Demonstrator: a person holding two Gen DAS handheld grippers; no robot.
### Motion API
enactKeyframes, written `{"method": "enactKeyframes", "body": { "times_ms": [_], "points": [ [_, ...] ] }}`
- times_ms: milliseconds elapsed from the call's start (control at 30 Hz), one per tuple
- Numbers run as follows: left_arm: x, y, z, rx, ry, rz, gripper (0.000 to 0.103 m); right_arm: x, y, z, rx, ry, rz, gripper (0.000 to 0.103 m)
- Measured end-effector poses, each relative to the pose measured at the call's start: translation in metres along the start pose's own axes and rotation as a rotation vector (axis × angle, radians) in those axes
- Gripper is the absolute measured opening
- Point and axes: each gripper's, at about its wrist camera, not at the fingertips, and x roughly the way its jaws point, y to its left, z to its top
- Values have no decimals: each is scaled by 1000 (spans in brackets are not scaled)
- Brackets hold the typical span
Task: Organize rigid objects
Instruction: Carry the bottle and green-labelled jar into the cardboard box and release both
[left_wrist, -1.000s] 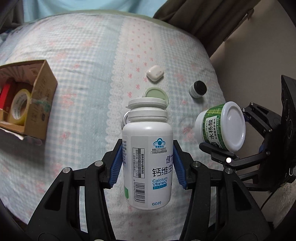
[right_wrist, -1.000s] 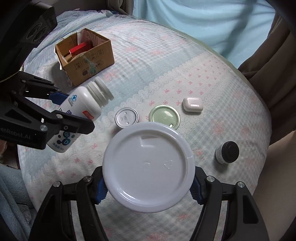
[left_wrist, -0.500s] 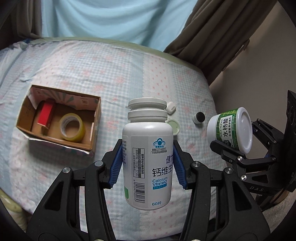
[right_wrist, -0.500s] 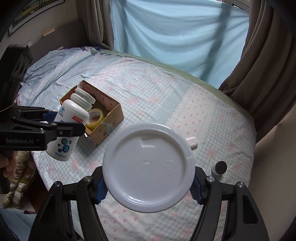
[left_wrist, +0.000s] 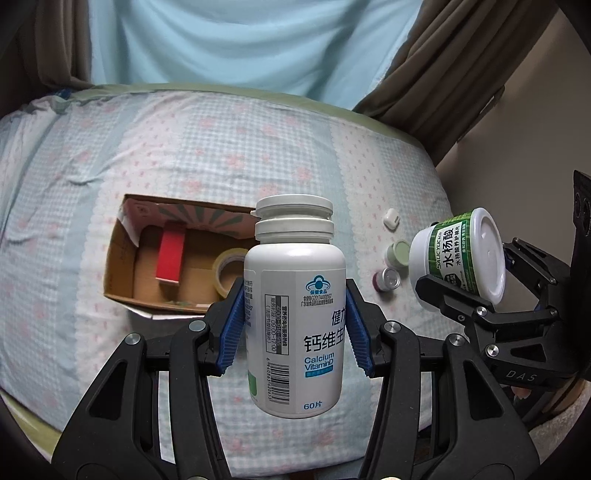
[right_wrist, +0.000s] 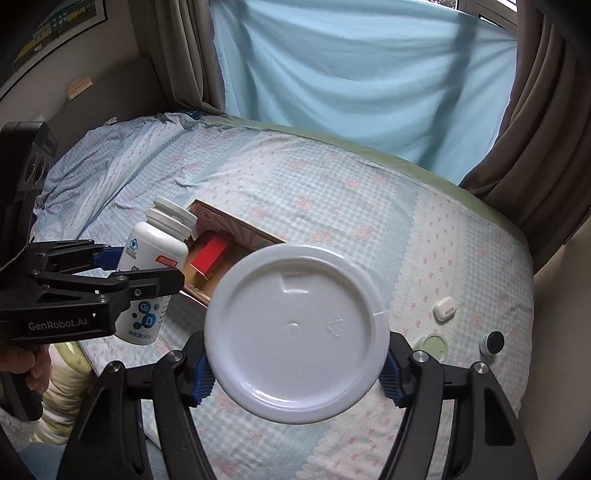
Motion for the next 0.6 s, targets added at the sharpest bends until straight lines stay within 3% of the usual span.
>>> {"method": "enactKeyframes", "body": {
  "times_ms": [300, 600],
  "points": [
    [31, 104, 17, -16, 80, 22, 46, 67, 52, 23, 163, 72, 22, 66],
    [106, 171, 26, -85, 170, 60, 47, 165, 59, 32, 239, 175, 46, 67]
  ]
}}
